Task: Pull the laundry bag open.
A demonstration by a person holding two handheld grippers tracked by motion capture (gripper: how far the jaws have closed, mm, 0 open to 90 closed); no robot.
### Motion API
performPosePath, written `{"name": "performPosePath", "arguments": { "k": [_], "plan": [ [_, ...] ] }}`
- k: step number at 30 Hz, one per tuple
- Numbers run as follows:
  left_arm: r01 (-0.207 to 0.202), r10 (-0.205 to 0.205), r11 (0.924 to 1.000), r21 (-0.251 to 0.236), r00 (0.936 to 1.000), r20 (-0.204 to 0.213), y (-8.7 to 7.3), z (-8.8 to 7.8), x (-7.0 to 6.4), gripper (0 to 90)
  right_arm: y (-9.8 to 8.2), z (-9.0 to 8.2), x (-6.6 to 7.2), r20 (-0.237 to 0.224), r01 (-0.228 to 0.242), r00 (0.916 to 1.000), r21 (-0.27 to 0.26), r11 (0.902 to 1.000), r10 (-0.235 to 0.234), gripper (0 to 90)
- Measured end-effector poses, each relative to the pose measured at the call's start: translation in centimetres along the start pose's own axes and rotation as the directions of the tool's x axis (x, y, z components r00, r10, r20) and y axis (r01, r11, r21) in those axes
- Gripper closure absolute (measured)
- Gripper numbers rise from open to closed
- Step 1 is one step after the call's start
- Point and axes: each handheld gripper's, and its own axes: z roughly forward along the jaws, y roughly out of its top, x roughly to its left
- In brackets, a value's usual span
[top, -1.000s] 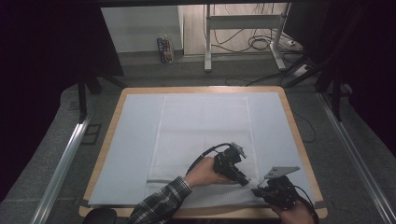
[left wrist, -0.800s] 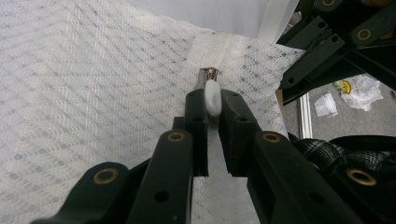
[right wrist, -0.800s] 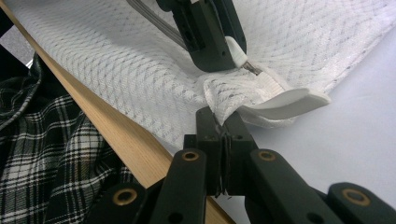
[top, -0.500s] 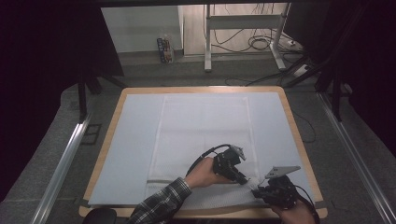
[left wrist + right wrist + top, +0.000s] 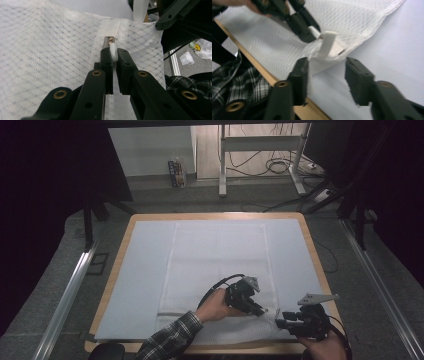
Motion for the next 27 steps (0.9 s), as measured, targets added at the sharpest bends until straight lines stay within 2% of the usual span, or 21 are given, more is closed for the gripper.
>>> {"name": "performPosePath", "arguments": {
  "k": [3,6,8,10,11,13,14,16,19,21,22,24,27],
  "plan": [
    [-0.02,0.02,0.9997,-0.011,0.9998,-0.003,-0.2,-0.3,-0.2,84.7,0.6,0.4,-0.5,-0.007,-0.038,0.9992,-0.017,0.9991,0.038,40.5],
    [-0.053,0.052,0.9982,-0.028,0.9986,-0.012,-0.4,-0.6,-0.3,84.7,1.1,0.7,-1.1,-0.047,-0.087,0.9952,-0.039,0.9954,0.085,33.3],
    [-0.062,0.061,0.9971,-0.045,0.9981,-0.009,-0.5,-0.8,-0.4,84.7,1.4,1.1,-1.7,-0.073,-0.133,0.9889,-0.049,0.9899,0.129,29.2],
    [-0.071,0.07,0.9958,-0.058,0.9974,-0.016,-0.5,-1.0,-0.4,84.8,1.4,1.6,-2.2,-0.112,-0.168,0.9805,-0.044,0.9849,0.162,28.9],
    [-0.078,0.077,0.9949,-0.064,0.9969,-0.014,-0.5,-1.1,-0.4,84.8,1.4,1.9,-2.4,-0.129,-0.182,0.976,-0.034,0.9828,0.176,29.1],
    [-0.081,0.08,0.9931,-0.085,0.9967,-0.01,-0.6,-1.2,-0.5,84.9,1.3,2.4,-2.8,-0.17,-0.212,0.9638,-0.02,0.977,0.206,35.1],
    [-0.08,0.079,0.993,-0.087,0.9968,-0.006,-0.6,-1.2,-0.5,84.9,1.3,2.6,-3.0,-0.206,-0.233,0.9523,-0.012,0.9724,0.226,39.7],
    [-0.083,0.083,0.9921,-0.094,0.9966,-0.002,-0.6,-1.2,-0.4,85.0,1.2,2.7,-3.1,-0.24,-0.253,0.9397,-0.008,0.9676,0.243,52.5],
    [-0.085,0.085,0.9929,-0.084,0.9963,0.004,-0.6,-1.2,-0.3,85.0,1.3,2.5,-3.1,-0.222,-0.226,0.9505,-0.014,0.9739,0.218,68.9],
    [-0.076,0.076,0.9943,-0.075,0.9971,-0.003,-0.7,-0.9,-0.3,84.9,1.3,2.3,-3.2,-0.228,-0.221,0.9511,-0.031,0.9747,0.209,80.0],
    [-0.068,0.068,0.995,-0.074,0.9977,-0.004,-0.7,-0.8,-0.3,84.9,1.4,2.3,-3.2,-0.228,-0.214,0.9527,-0.033,0.9763,0.201,80.9],
    [-0.058,0.057,0.9959,-0.069,0.9983,-0.013,-0.8,-0.6,-0.2,85.1,1.6,2.3,-2.9,-0.193,-0.183,0.9654,-0.027,0.9827,0.175,82.3],
    [-0.053,0.052,0.9966,-0.063,0.9984,-0.022,-1.1,-0.4,-0.2,86.3,1.7,2.5,-2.6,-0.16,-0.165,0.9741,-0.014,0.9862,0.16,83.1]
  ]
}}
